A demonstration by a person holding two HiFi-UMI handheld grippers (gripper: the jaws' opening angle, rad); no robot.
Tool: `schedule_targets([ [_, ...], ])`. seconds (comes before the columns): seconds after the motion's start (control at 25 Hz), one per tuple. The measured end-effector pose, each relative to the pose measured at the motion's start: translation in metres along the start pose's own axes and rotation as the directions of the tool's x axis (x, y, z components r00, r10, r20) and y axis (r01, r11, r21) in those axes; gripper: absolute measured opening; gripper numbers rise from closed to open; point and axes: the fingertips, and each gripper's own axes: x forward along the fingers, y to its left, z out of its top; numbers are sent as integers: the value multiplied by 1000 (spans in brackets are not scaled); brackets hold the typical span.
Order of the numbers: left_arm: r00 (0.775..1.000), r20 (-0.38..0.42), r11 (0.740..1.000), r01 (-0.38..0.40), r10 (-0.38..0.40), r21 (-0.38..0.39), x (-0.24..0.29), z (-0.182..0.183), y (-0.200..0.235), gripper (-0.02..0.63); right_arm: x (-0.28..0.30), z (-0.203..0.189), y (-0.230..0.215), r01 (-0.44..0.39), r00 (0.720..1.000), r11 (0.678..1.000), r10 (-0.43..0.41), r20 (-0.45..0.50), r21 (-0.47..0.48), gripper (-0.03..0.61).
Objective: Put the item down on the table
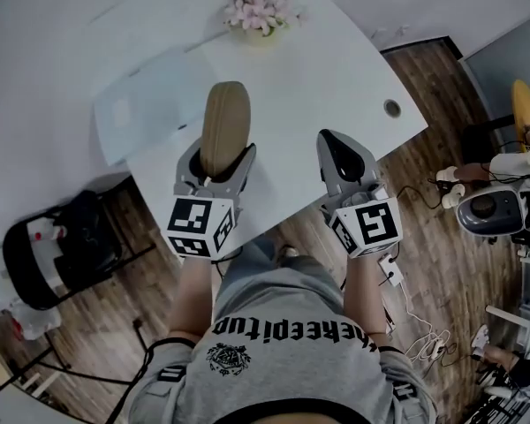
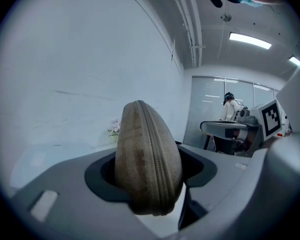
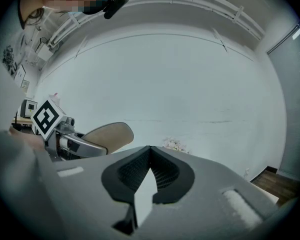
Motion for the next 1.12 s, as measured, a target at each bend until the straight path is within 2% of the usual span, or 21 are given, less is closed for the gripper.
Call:
schedule_targets([
  [0.48, 992, -116, 998, 42, -46, -38, 21, -45, 12, 301, 10, -22, -1, 31, 998, 999, -30, -52, 32, -5],
  [1.12, 961, -266, 996, 73, -82, -46, 41, -106, 11, 301, 1, -33, -6, 69, 992, 997, -67, -108, 20, -5],
])
